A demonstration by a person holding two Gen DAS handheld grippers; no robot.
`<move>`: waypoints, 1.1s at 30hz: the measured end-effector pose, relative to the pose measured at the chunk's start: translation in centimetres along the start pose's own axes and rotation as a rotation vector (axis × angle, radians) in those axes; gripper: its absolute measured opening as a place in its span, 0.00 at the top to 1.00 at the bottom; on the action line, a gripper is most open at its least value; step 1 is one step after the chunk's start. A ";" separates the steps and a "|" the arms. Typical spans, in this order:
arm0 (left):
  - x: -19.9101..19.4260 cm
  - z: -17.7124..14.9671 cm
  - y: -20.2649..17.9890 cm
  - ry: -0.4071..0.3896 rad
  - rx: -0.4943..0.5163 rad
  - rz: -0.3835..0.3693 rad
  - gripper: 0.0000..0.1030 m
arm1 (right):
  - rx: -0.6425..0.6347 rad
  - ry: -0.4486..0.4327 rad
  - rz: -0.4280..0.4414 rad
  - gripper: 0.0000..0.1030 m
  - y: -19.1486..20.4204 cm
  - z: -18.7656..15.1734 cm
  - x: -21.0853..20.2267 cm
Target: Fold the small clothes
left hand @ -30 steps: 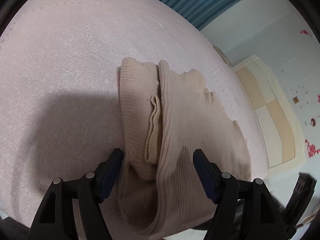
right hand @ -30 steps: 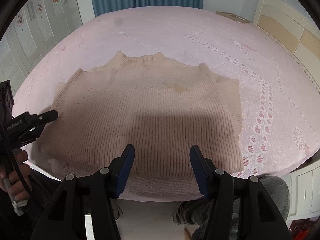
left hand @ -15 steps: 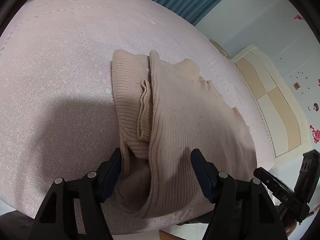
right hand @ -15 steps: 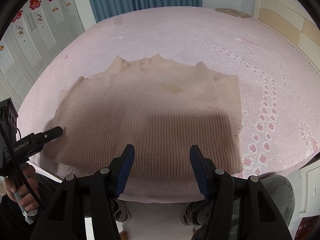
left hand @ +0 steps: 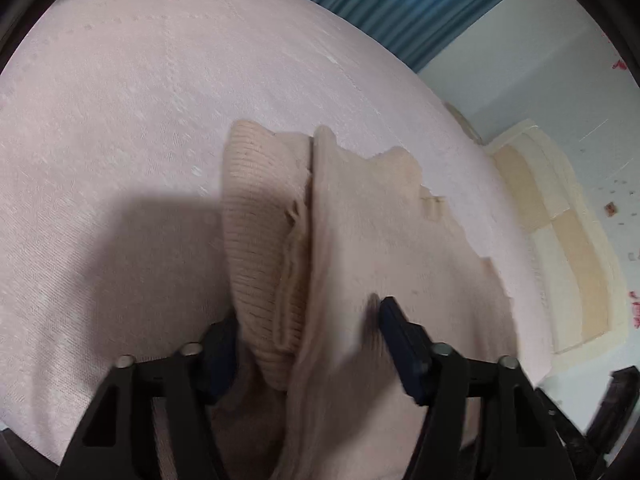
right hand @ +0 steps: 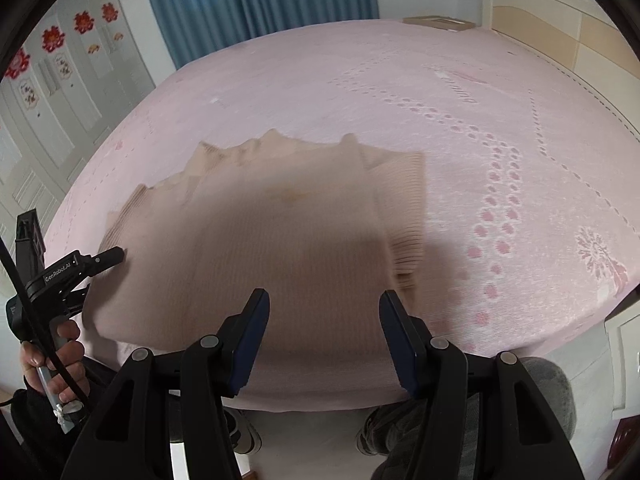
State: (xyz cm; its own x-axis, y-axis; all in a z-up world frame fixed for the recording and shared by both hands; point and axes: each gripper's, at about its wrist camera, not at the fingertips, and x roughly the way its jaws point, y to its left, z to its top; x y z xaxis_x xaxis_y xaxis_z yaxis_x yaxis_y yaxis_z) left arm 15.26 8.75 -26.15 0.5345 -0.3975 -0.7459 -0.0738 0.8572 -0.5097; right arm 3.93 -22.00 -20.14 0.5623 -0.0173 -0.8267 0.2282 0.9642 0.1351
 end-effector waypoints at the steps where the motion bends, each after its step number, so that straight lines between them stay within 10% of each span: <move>1: 0.1 -0.1 -0.3 -0.015 0.018 0.041 0.57 | 0.008 -0.003 0.000 0.46 -0.5 0.0 0.0; 11: -1.6 1.7 -5.0 -0.015 0.073 0.148 0.75 | 0.052 -0.060 -0.023 0.46 -5.2 -1.3 -1.3; 23: -5.6 2.8 -18.2 -0.009 0.148 -0.005 0.79 | 0.137 -0.107 0.005 0.46 -10.1 -2.7 -4.1; 33: 4.4 -5.9 -30.9 0.233 0.412 -0.011 0.71 | 0.186 -0.137 -0.033 0.46 -14.0 -3.7 -6.6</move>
State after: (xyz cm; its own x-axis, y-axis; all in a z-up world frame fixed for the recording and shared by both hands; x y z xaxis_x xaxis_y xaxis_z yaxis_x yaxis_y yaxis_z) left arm 14.93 -21.44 -16.17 0.3265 -0.4297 -0.8419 0.2964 0.8923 -0.3405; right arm -5.91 -34.42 -18.63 0.6518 -0.0960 -0.7523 0.3834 0.8976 0.2177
